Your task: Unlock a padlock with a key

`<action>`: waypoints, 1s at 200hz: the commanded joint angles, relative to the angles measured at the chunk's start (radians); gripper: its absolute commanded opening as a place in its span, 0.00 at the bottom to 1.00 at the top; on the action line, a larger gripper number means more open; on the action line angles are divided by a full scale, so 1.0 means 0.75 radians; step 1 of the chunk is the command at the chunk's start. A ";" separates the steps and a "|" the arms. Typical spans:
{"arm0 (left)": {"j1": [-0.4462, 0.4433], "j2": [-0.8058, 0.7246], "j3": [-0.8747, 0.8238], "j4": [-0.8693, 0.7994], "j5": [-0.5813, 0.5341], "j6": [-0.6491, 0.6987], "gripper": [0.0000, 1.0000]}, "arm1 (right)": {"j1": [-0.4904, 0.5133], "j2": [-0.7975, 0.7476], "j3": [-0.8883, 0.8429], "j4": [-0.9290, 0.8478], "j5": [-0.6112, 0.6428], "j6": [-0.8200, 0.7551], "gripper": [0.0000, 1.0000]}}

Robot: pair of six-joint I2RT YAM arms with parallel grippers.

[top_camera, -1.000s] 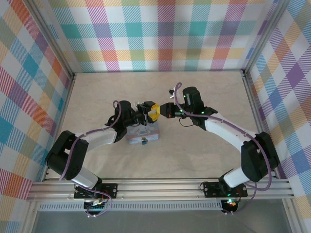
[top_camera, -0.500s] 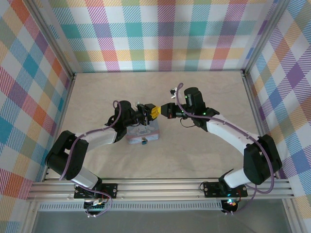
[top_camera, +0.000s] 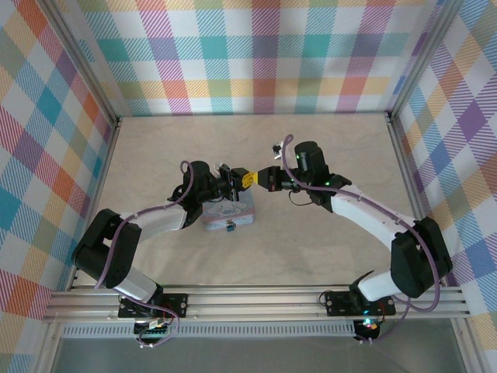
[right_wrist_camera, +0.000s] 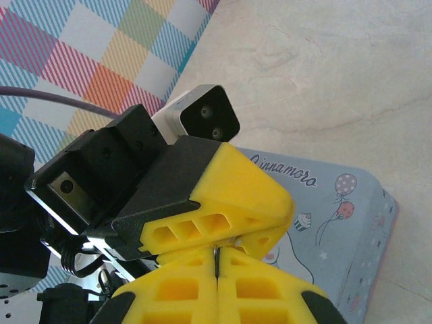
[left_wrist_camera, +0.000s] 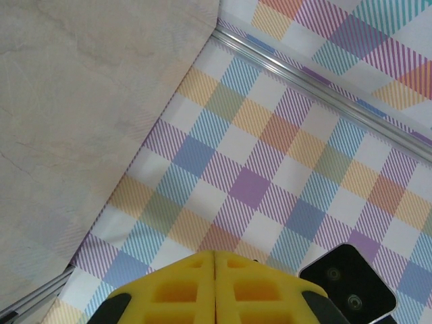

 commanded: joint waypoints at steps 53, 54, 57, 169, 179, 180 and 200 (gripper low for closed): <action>-0.011 0.004 0.053 -0.004 -0.034 0.171 0.00 | 0.006 -0.088 -0.051 0.075 0.001 -0.003 0.18; -0.011 0.002 0.056 -0.008 -0.037 0.179 0.00 | 0.006 -0.088 -0.052 0.077 -0.002 -0.002 0.19; -0.012 -0.005 0.062 -0.023 -0.044 0.205 0.00 | 0.006 -0.090 -0.057 0.085 -0.009 0.003 0.21; -0.034 -0.371 0.153 -0.093 -0.190 1.149 0.00 | -0.037 -0.154 -0.208 0.783 -0.321 0.356 0.57; -0.041 -0.373 0.150 -0.077 -0.190 1.157 0.00 | -0.033 -0.150 -0.199 0.857 -0.337 0.380 0.59; -0.042 -0.375 0.150 -0.074 -0.189 1.157 0.00 | -0.032 -0.150 -0.198 0.859 -0.340 0.381 0.60; -0.052 -0.377 0.150 -0.059 -0.183 1.164 0.00 | -0.012 -0.146 -0.173 0.870 -0.339 0.372 0.62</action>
